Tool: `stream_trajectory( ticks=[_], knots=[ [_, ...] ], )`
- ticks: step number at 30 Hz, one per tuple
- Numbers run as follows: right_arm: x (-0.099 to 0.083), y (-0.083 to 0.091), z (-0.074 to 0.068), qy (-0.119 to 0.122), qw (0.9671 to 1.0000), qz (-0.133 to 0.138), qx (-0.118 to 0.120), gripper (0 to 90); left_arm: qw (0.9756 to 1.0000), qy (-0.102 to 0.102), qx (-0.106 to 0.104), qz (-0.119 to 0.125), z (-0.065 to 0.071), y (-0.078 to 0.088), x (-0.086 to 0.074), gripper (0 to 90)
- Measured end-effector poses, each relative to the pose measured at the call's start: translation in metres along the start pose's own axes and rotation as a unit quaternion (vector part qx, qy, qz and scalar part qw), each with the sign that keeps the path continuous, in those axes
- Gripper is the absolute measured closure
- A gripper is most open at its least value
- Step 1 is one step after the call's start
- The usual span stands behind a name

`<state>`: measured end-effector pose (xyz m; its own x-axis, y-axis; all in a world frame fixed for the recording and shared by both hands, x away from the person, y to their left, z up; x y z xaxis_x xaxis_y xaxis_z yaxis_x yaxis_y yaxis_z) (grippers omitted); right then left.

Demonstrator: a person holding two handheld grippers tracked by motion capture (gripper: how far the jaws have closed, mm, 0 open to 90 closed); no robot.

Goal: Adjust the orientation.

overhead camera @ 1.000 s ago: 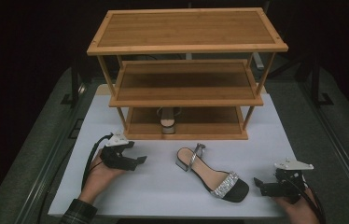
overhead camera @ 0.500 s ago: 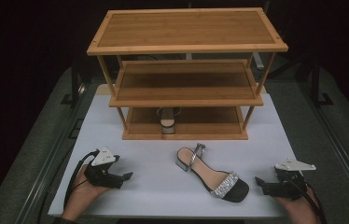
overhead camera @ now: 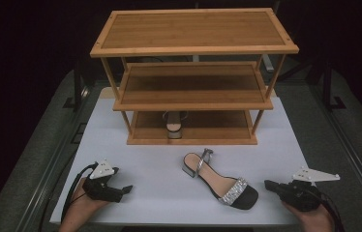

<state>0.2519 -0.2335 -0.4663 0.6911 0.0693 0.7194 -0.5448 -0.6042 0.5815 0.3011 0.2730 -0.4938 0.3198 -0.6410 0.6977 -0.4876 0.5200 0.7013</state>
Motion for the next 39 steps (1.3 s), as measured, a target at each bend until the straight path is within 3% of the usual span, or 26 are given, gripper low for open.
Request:
stream_trajectory(
  ticks=[5, 10, 19, 30, 39],
  knots=[
    [-0.007, -0.003, -0.020, 0.021, 0.9989, -0.013, 0.040, 90.0, 1.0000, 0.001, 0.000, 0.001, 0.000, 0.000, 0.000, 13.1],
    [-0.012, -0.008, -0.037, 0.037, 0.9969, -0.027, 0.064, 90.0, 1.0000, 0.001, 0.001, 0.001, 0.000, 0.000, 0.000, 13.1],
    [-0.026, -0.030, -0.065, 0.067, 0.9887, -0.086, 0.103, 90.0, 1.0000, 0.001, 0.000, 0.001, 0.000, 0.000, 0.000, 13.1],
    [-0.031, -0.042, -0.070, 0.089, 0.9831, -0.119, 0.107, 90.0, 1.0000, 0.001, 0.000, 0.001, 0.000, 0.000, 0.000, 13.1],
    [-0.022, -0.047, -0.061, 0.084, 0.9855, -0.109, 0.099, 90.0, 1.0000, 0.001, -0.001, 0.000, 0.000, 0.000, 0.000, 13.1]
  ],
)
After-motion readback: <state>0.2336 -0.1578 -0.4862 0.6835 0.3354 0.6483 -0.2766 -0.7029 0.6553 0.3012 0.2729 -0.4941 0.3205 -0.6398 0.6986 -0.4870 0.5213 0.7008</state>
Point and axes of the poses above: each handheld gripper's, and its own axes: y roughly backward along the jaws, x roughly out of its top, z roughly to its right, the point moved 6 cm from there along -y, roughly forward along the jaws, and after that the axes turned 11 degrees about -y, right-handed, at the moved point
